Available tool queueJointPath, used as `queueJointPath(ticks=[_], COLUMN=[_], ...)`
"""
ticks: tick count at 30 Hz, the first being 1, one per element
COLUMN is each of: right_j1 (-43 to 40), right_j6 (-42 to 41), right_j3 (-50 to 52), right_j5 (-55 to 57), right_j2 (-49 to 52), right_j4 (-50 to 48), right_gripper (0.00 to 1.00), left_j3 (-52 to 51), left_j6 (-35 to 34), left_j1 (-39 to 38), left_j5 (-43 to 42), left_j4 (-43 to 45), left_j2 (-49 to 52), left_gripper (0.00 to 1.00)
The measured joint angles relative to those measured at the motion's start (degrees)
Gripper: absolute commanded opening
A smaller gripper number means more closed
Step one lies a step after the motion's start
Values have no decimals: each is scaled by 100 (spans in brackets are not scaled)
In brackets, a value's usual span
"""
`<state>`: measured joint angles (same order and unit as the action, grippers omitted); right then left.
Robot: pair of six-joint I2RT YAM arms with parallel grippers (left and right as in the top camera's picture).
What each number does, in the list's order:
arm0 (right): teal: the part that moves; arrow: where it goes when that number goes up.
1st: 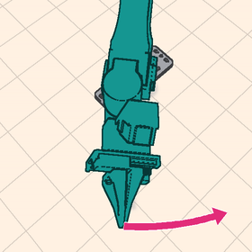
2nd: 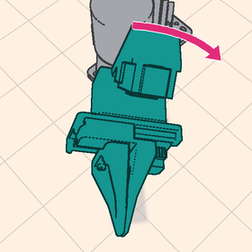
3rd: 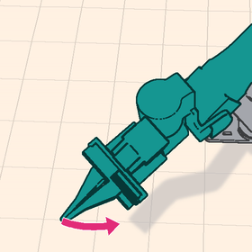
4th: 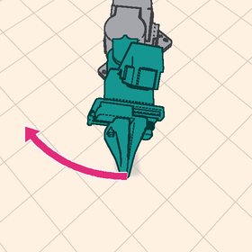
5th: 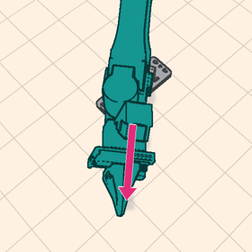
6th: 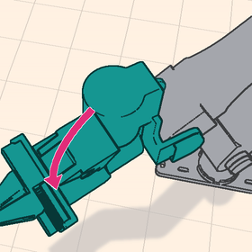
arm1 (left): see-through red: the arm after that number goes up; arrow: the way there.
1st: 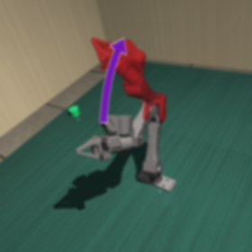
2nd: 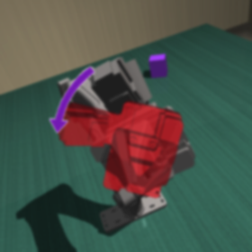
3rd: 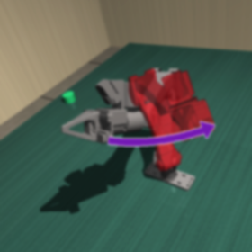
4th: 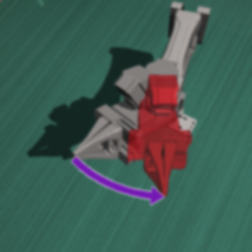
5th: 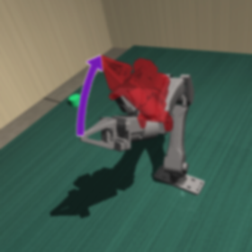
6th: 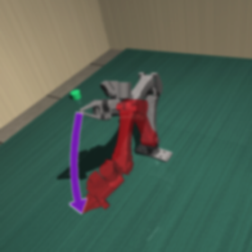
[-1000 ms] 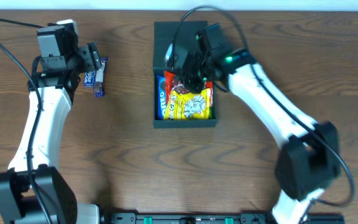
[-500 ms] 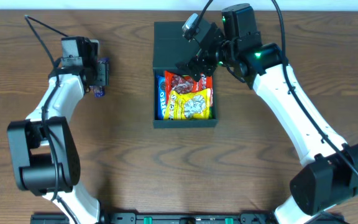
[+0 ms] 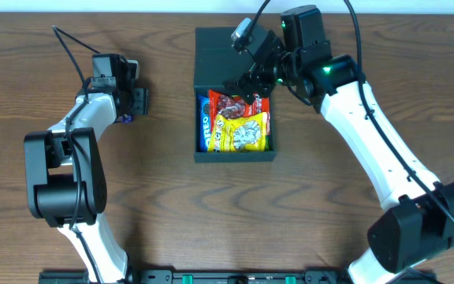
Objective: Pack container
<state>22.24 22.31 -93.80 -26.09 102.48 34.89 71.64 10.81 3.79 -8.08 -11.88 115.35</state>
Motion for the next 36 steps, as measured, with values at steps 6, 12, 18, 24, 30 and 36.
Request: queueJointPath(ticks=[6, 12, 18, 24, 30, 36], right_j1=[0, 0, 0, 0, 0, -28], right_j6=[0, -2, -37, -37, -37, -101], right_j3=[0, 0, 0, 0, 0, 0], right_j5=[0, 0, 0, 0, 0, 195], right_j2=[0, 0, 0, 0, 0, 0], right_j4=[4, 15, 66, 153, 175, 175], right_gripper=[99, 99, 99, 99, 99, 99], left_j3=[-2, 0, -2, 0, 9, 31], left_j6=[-20, 15, 15, 15, -15, -181], left_j1=[0, 0, -9, -17, -26, -28], left_j5=[-229, -227, -188, -94, -68, -59], left_j4=[15, 26, 131, 166, 188, 184], left_j2=[0, 9, 94, 162, 199, 199], left_gripper=[51, 48, 42, 38, 25, 14])
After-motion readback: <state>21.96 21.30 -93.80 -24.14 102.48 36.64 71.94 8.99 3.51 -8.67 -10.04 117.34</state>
